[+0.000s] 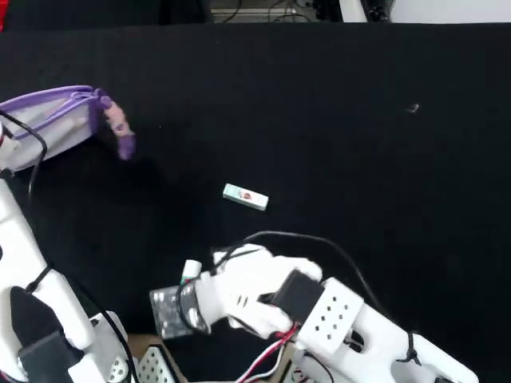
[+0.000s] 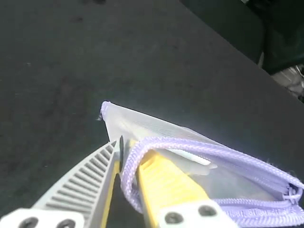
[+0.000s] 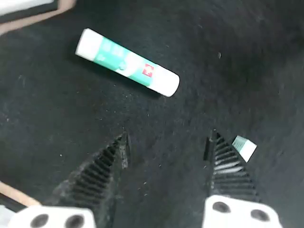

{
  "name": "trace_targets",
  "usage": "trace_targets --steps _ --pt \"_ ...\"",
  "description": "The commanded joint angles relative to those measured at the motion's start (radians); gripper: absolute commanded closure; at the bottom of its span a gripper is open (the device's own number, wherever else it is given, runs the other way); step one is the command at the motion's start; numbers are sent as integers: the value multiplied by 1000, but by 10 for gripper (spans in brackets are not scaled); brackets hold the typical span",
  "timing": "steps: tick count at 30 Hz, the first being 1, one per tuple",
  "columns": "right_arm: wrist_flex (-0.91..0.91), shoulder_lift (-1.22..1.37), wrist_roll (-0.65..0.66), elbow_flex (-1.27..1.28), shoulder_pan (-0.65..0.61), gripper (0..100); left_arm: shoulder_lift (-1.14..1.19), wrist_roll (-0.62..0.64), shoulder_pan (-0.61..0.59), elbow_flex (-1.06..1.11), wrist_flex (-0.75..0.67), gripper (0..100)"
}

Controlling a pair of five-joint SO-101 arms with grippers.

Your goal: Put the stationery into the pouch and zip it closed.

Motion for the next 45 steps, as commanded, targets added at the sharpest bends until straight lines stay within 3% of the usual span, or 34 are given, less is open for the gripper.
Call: trace_targets --steps 1,8,17,28,41,45 --pt "-3 12 54 -5 -60 751 -5 -12 -16 -35 -31 971" --pt "-32 39 130 13 -127 752 78 -12 -58 -94 -31 971" --pt "-224 337 222 -2 -123 752 348 -12 -260 -338 -21 971" --pt "-245 593 287 -188 -127 752 542 -15 -475 -518 -31 971" --pt "-247 1021 310 -398 -161 755 664 -55 -472 -581 -23 971" --pt "-209 1106 304 -472 -160 877 666 -55 -452 -575 -23 971"
